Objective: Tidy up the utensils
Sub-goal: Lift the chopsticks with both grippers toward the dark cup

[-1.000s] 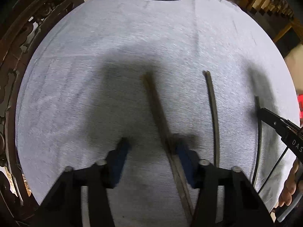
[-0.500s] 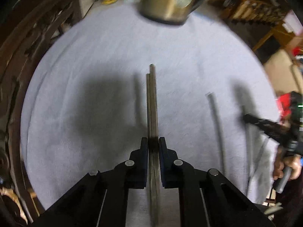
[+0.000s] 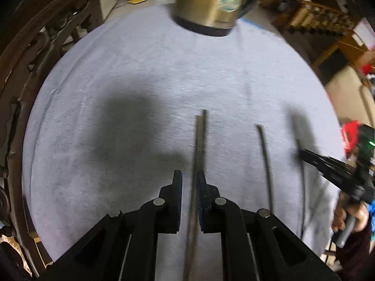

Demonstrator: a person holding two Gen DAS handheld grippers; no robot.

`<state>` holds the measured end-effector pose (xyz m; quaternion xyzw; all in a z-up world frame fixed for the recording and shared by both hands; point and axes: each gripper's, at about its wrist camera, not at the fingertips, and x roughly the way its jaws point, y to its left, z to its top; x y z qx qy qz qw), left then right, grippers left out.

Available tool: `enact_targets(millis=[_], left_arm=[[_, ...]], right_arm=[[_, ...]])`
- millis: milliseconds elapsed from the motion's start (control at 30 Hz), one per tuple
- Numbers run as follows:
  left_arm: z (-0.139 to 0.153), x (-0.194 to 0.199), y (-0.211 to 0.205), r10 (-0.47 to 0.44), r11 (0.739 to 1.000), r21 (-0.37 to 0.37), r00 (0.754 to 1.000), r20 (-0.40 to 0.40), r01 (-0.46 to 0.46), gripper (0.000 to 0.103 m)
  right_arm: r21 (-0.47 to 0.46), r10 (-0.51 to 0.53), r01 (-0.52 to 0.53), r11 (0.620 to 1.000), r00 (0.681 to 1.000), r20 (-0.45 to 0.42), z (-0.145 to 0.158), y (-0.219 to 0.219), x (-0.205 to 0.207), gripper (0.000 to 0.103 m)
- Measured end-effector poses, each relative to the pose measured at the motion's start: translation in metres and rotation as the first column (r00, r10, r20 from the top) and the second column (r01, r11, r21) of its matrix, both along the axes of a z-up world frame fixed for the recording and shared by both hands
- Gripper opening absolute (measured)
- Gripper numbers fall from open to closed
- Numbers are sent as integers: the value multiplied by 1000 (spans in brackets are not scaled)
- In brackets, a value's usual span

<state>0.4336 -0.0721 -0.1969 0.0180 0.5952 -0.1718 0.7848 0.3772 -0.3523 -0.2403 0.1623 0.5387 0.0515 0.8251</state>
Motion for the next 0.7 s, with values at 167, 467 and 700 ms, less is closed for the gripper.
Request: enact_targets(millis=[167,467,700], left_arm=[[-15,18,-17,-2,999,48,1000,-6,2,11],[-34,47,-29,1,999,43,999,-48,1,11],[-30,62,-32,3,998,63,999,-42,0,13]], right_arm=[[9,7,-7,1000,1000,7,-1,-2,0,8],[44,20,-21,999,1000,15,-3,-7,-1,8],[54,18,-19,998,1000,23,-3,-9,-2,8]])
